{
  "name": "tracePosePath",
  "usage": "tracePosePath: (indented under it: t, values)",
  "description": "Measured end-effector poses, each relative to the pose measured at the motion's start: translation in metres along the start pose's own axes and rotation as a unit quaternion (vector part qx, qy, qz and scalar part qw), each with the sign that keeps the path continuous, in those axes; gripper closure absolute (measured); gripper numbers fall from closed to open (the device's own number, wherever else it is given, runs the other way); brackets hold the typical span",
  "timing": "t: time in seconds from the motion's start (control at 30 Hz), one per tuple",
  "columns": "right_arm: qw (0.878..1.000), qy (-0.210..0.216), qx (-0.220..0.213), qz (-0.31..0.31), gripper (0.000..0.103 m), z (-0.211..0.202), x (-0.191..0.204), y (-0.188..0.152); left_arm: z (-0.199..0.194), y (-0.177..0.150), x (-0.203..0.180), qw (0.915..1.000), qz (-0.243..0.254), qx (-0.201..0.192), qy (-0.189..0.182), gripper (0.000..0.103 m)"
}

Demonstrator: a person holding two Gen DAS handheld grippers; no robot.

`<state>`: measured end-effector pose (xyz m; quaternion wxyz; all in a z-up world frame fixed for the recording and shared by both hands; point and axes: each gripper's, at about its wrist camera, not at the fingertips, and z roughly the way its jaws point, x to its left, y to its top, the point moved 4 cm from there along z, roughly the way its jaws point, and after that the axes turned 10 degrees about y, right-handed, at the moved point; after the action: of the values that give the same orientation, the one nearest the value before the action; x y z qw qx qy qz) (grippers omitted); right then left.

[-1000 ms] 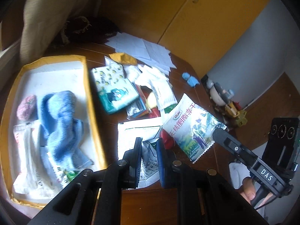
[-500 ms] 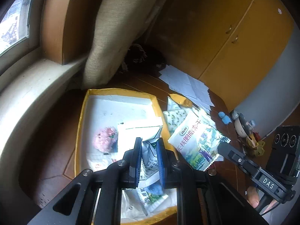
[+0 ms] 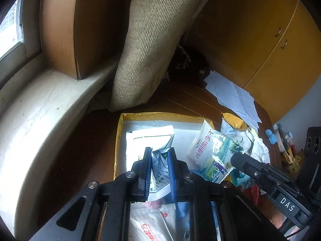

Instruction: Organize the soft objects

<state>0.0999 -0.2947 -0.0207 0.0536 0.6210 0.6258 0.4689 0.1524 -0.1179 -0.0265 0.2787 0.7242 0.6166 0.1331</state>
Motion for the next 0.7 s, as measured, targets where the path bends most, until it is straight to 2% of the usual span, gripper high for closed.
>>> tracePosePath:
  t: [0.13,0.33,0.7]
  values:
    - [1.000,0.007,0.016,0.014,0.102,0.021,-0.010,0.006,0.017,0.008,0.001,0.9997,0.009,0.009,0.020,0.089]
    - [1.000,-0.007,0.023,0.018,0.102,0.034,-0.023,0.008,0.044,0.013,-0.008,0.9979,0.035,0.029,0.046,0.089]
    - [0.996,-0.081,0.045,0.007,0.100,0.041,-0.039,0.000,0.077,0.006,-0.020,0.9931,0.067,0.068,0.069,0.088]
